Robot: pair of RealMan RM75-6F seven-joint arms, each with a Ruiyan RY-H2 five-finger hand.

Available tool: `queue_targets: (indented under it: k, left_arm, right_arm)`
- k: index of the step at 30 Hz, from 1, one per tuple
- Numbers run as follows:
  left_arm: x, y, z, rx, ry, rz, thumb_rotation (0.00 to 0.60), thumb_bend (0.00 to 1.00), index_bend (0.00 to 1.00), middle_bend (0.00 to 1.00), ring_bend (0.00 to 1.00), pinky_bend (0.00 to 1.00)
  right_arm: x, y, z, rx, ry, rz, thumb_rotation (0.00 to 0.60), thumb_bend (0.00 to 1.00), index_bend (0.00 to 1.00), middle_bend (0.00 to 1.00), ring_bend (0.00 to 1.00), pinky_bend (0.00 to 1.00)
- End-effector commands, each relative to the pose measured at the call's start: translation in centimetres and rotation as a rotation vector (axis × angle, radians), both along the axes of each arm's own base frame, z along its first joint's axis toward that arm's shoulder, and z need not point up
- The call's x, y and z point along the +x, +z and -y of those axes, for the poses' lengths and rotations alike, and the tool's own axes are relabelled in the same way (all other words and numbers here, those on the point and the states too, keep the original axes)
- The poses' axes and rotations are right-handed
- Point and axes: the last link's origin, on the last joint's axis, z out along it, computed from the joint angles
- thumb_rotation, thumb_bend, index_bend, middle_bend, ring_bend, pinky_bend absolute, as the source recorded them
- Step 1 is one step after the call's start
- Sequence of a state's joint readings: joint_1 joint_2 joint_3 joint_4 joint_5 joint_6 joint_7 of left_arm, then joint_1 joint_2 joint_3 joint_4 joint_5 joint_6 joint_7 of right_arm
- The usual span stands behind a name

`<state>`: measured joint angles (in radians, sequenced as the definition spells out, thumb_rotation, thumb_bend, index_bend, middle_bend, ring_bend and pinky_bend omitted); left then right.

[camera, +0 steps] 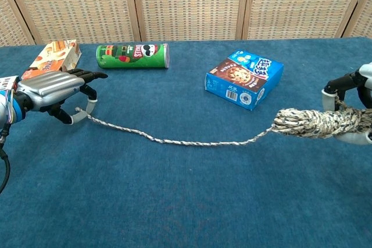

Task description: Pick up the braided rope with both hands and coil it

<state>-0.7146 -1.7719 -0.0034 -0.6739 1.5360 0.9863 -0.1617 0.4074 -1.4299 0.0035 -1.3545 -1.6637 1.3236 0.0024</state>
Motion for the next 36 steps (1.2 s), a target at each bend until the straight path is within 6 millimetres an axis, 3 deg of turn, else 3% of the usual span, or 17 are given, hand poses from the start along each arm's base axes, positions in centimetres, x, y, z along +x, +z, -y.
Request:
queue_targets:
  k: [1, 10, 17, 22, 29, 36]
  left_arm:
    - [0.0, 0.3, 0.0, 0.008, -0.002, 0.006, 0.600, 0.46, 0.85, 0.00, 0.00, 0.00]
    - [-0.7, 3.9, -0.8, 0.094, -0.034, -0.003, 0.600, 0.46, 0.85, 0.00, 0.00, 0.00]
    - [-2.0, 7.5, -1.1, 0.167, -0.073, -0.055, 0.600, 0.46, 0.85, 0.00, 0.00, 0.00]
    - [-3.4, 9.2, 0.0, 0.172, -0.115, -0.127, 0.600, 0.46, 0.85, 0.00, 0.00, 0.00]
    - [-3.8, 9.9, 2.4, 0.145, -0.230, -0.186, 0.600, 0.46, 0.85, 0.00, 0.00, 0.00]
    - [-2.1, 9.3, 4.4, 0.113, -0.373, -0.169, 0.600, 0.46, 0.85, 0.00, 0.00, 0.00]
  right_arm:
    - [0.0, 0.1, 0.0, -0.002, 0.001, 0.001, 0.600, 0.53, 0.64, 0.58, 0.42, 0.66]
    - [0.7, 0.6, -0.1, 0.002, 0.005, 0.062, 0.600, 0.54, 0.64, 0.58, 0.42, 0.66]
    - [3.2, 2.3, 1.4, -0.016, 0.045, 0.126, 0.600, 0.57, 0.64, 0.58, 0.42, 0.67]
    - [5.2, 3.3, 2.6, -0.020, 0.057, 0.138, 0.600, 0.57, 0.64, 0.58, 0.42, 0.67]
    - [9.8, 4.2, 4.5, 0.063, 0.020, 0.299, 0.600, 0.61, 0.65, 0.61, 0.43, 0.69]
    - [15.2, 4.3, 7.1, 0.066, -0.026, 0.329, 0.600, 0.70, 0.65, 0.63, 0.46, 0.74]
